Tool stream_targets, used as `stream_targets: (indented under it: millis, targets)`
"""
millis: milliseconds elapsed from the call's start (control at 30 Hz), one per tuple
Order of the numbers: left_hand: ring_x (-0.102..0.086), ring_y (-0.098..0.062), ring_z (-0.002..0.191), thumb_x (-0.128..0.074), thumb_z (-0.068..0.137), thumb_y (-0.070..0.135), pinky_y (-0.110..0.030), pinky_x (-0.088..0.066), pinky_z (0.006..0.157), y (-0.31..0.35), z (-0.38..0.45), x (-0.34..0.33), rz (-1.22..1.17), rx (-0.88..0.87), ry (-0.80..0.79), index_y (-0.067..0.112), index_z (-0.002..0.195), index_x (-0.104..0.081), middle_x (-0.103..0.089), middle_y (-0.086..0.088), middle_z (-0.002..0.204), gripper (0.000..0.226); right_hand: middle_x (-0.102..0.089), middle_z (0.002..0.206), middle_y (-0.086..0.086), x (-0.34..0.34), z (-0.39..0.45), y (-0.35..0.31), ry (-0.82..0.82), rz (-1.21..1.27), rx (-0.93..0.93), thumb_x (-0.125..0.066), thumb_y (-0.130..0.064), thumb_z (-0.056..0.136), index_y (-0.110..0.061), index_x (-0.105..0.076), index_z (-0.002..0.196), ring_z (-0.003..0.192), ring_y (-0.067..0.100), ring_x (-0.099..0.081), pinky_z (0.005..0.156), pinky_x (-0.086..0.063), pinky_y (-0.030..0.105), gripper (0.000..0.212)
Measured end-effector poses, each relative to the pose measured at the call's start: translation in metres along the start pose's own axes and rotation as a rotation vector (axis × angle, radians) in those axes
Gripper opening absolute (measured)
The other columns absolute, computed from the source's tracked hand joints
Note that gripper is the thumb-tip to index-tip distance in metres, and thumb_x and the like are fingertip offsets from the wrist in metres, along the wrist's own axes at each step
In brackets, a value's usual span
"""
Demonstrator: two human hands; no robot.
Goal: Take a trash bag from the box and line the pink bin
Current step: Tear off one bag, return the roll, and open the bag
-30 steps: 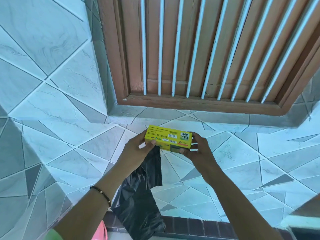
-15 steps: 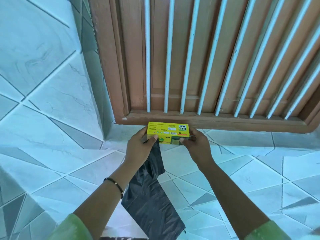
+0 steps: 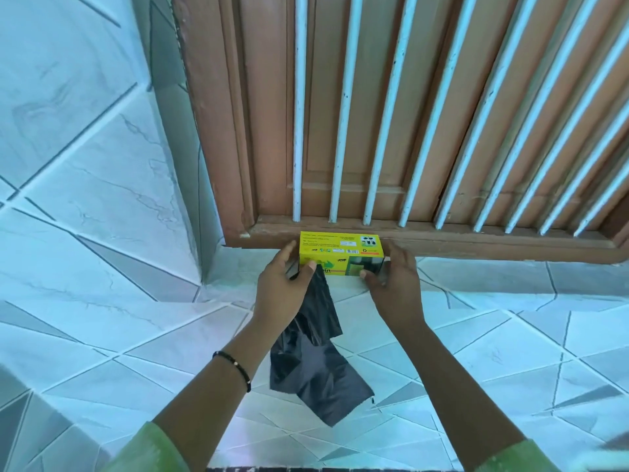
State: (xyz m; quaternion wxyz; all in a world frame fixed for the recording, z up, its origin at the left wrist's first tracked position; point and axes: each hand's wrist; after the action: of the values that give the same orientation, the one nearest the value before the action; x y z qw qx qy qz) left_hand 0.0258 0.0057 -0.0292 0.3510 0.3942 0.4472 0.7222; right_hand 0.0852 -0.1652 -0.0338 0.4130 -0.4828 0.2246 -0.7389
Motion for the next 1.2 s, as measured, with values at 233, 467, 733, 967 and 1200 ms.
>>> stream_targets:
  millis: [233, 467, 733, 967, 1200]
  targets:
    - [-0.06, -0.006, 0.098, -0.052, 0.093, 0.022, 0.003, -0.036, 0.074, -0.008, -0.046, -0.011, -0.093, 0.034, 0.212, 0.024, 0.12, -0.055, -0.067, 0.004, 0.099, 0.028, -0.051, 0.112, -0.003, -0.001, -0.102, 0.005, -0.023, 0.157, 0.142, -0.06, -0.039, 0.082, -0.024, -0.046, 0.117, 0.101, 0.016, -0.053, 0.083, -0.044, 0.023, 0.039]
    - [-0.062, -0.006, 0.093, -0.053, 0.092, 0.023, -0.013, -0.043, 0.077, 0.022, -0.105, -0.023, -0.338, 0.053, 0.181, 0.036, 0.105, -0.055, -0.07, 0.007, 0.095, 0.018, -0.068, 0.109, -0.003, 0.019, -0.171, 0.03, -0.744, 0.653, -0.671, -0.052, -0.058, 0.075, -0.026, -0.06, 0.105, 0.106, 0.016, -0.061, 0.095, -0.044, 0.039, 0.044]
    - [-0.06, -0.024, 0.102, -0.06, 0.078, 0.056, -0.042, -0.048, 0.094, 0.029, -0.21, -0.029, -0.552, 0.259, 0.119, 0.024, 0.115, -0.055, -0.063, -0.004, 0.107, 0.049, -0.07, 0.107, 0.01, 0.083, -0.21, 0.023, -0.547, 0.976, -0.543, -0.068, -0.023, 0.081, -0.01, -0.066, 0.108, 0.101, 0.028, -0.064, 0.078, -0.052, 0.029, 0.03]
    - [-0.067, -0.016, 0.079, -0.071, 0.078, 0.019, -0.025, -0.054, 0.07, 0.03, -0.277, -0.026, -0.261, 0.323, -0.084, 0.017, 0.104, -0.06, -0.072, 0.002, 0.09, 0.028, -0.074, 0.094, 0.009, 0.125, -0.225, 0.016, -0.533, 1.102, -0.552, -0.068, -0.022, 0.07, -0.008, -0.071, 0.092, 0.092, 0.024, -0.067, 0.081, -0.056, 0.034, 0.026]
    - [-0.07, -0.019, 0.083, -0.066, 0.083, 0.013, -0.033, -0.056, 0.079, 0.053, -0.281, -0.023, -0.308, 0.319, -0.005, 0.021, 0.083, -0.07, -0.076, -0.001, 0.089, 0.009, -0.071, 0.109, 0.007, 0.152, -0.253, 0.025, -0.774, 0.909, -0.461, -0.068, -0.016, 0.08, -0.007, -0.066, 0.11, 0.106, 0.024, -0.065, 0.095, -0.051, 0.034, 0.031]
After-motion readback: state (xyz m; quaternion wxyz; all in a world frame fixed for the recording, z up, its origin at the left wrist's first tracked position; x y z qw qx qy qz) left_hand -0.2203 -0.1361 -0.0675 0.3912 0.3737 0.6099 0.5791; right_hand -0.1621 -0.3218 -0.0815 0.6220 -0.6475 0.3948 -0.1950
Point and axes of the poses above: each hand's wrist, its own z-axis towards the middle knuckle, its own x-axis out of the back of the hand, y = z × x
